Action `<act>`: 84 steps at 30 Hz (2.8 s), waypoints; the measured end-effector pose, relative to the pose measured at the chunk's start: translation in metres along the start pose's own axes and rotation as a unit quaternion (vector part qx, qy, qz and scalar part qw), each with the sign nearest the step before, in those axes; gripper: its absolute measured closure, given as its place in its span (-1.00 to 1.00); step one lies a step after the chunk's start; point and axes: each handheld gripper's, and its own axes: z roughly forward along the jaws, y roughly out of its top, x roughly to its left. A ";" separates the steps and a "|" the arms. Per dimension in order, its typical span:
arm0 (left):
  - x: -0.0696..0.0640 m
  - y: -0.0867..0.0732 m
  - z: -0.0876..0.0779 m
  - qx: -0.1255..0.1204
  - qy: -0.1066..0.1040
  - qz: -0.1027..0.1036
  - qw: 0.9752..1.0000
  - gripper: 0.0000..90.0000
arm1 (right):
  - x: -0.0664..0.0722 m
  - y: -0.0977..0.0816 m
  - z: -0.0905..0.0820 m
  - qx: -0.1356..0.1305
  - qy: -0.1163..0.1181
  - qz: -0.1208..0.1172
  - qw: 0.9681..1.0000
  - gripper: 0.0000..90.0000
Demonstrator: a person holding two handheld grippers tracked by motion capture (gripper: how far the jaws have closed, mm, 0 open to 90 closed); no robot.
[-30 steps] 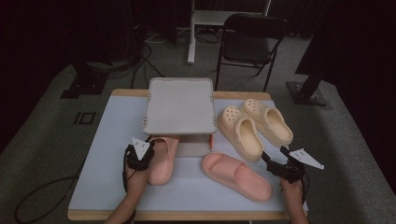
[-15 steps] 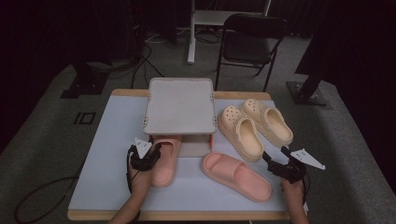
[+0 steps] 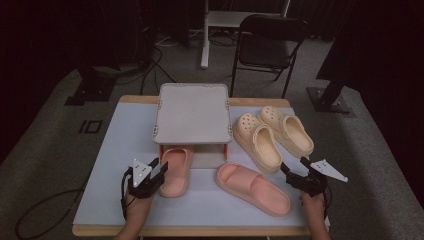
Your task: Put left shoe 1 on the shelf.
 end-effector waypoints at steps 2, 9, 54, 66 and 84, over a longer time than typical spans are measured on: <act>0.000 -0.002 -0.009 -0.002 -0.008 -0.005 1.000 0.35 | 0.000 0.000 0.000 0.001 0.000 -0.001 1.000 -0.75; -0.012 -0.015 -0.030 0.005 -0.018 0.007 1.000 0.42 | 0.002 0.000 0.001 0.000 0.001 -0.001 1.000 -0.75; -0.041 -0.042 -0.006 0.077 -0.058 0.025 0.995 1.00 | -0.001 0.000 0.001 0.001 0.002 0.003 1.000 -0.75; -0.030 -0.031 0.023 0.076 -0.044 0.013 0.996 1.00 | -0.001 0.001 -0.001 -0.003 0.010 0.001 1.000 -0.73; -0.019 -0.021 0.058 0.084 -0.034 0.007 0.996 1.00 | -0.002 0.000 -0.004 -0.004 0.019 0.003 1.000 -0.73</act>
